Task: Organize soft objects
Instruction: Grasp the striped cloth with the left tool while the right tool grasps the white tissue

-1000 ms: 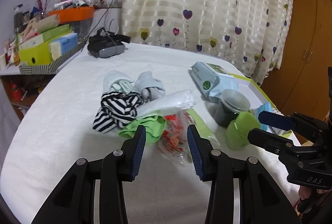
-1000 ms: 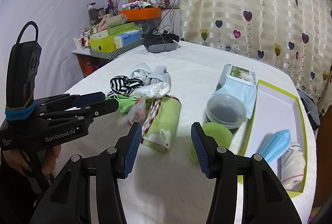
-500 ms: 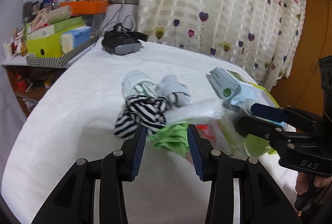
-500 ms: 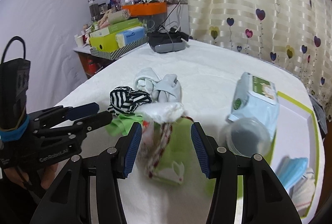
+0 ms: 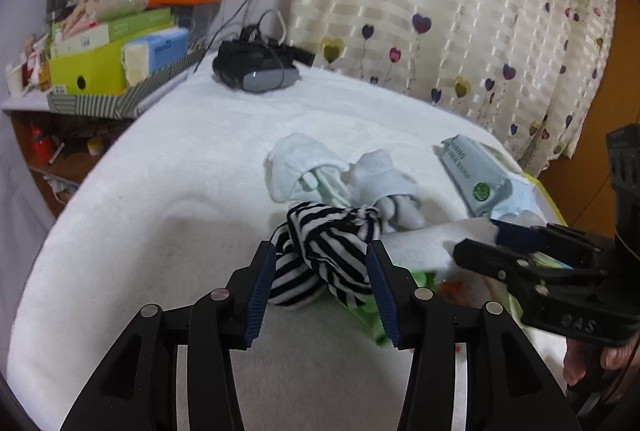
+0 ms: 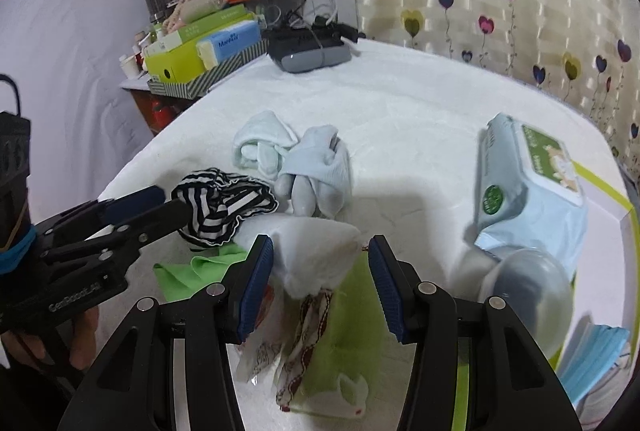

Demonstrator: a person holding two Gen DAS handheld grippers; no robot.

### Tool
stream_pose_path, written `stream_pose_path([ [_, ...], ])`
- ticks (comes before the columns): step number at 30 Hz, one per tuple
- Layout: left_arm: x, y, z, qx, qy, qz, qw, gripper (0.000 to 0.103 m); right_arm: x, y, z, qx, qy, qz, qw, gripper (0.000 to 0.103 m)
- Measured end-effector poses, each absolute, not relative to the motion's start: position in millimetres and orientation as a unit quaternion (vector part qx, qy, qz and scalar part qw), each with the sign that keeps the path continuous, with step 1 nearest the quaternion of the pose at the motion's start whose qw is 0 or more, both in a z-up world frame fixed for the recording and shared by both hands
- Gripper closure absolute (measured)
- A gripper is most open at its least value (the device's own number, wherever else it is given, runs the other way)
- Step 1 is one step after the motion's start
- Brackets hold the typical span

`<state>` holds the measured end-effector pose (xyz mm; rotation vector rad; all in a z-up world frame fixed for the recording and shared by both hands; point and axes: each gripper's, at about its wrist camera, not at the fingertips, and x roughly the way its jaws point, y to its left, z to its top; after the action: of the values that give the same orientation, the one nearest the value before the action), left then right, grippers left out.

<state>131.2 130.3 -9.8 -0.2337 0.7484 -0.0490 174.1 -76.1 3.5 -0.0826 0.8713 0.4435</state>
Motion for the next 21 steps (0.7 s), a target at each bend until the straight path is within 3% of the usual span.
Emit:
stream_pose_path([
  [9, 149, 130, -32, -0.128, 0.393, -0.031, 0.910, 0.057, 171, -69, 0, -0.053, 0.419, 0.227, 0.878, 0.052],
  [10, 149, 131, -32, -0.128, 0.391, -0.030, 0.911, 0.057, 170, -68, 2, -0.057, 0.411, 0.229, 0.880, 0.055],
  [11, 148, 131, -32, -0.128, 0.389, -0.029, 0.912, 0.057, 167, -68, 5, -0.063, 0.403, 0.230, 0.884, 0.069],
  [14, 146, 130, -27, -0.122, 0.376, -0.021, 0.918, 0.057, 162, -65, 9, -0.079, 0.388, 0.232, 0.888, 0.082],
  [21, 150, 118, -18, -0.118, 0.369, -0.053, 0.921, 0.057, 156, -66, 13, -0.078, 0.371, 0.245, 0.892, 0.088],
])
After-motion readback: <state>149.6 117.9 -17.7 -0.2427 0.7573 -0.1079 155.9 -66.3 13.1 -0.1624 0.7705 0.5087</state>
